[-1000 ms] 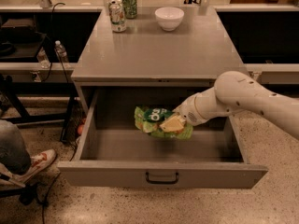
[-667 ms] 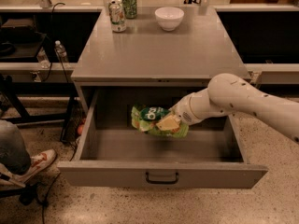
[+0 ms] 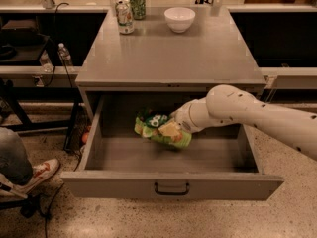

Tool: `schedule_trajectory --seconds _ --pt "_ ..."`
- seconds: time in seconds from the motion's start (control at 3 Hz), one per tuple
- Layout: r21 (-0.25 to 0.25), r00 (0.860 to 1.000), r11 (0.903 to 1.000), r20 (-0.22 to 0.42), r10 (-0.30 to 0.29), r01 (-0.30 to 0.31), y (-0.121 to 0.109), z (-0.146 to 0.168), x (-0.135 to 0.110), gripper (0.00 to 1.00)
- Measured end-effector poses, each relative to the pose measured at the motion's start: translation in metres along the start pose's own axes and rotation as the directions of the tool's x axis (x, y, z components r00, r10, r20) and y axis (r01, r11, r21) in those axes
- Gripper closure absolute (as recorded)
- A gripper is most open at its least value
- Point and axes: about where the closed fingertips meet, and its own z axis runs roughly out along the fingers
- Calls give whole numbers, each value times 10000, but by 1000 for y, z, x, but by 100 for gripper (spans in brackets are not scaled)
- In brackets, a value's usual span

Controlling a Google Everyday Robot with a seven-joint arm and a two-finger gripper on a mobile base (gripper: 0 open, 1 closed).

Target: Place green rice chip bag into top drawer

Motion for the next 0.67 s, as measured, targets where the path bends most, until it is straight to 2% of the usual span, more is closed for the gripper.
schedule_trajectory --seconds 0.33,0.67 --pt "15 9994 9996 203 278 -278 -8 1 0 0" --pt "3 9928 9962 826 864 -867 -29 -20 -1 0"
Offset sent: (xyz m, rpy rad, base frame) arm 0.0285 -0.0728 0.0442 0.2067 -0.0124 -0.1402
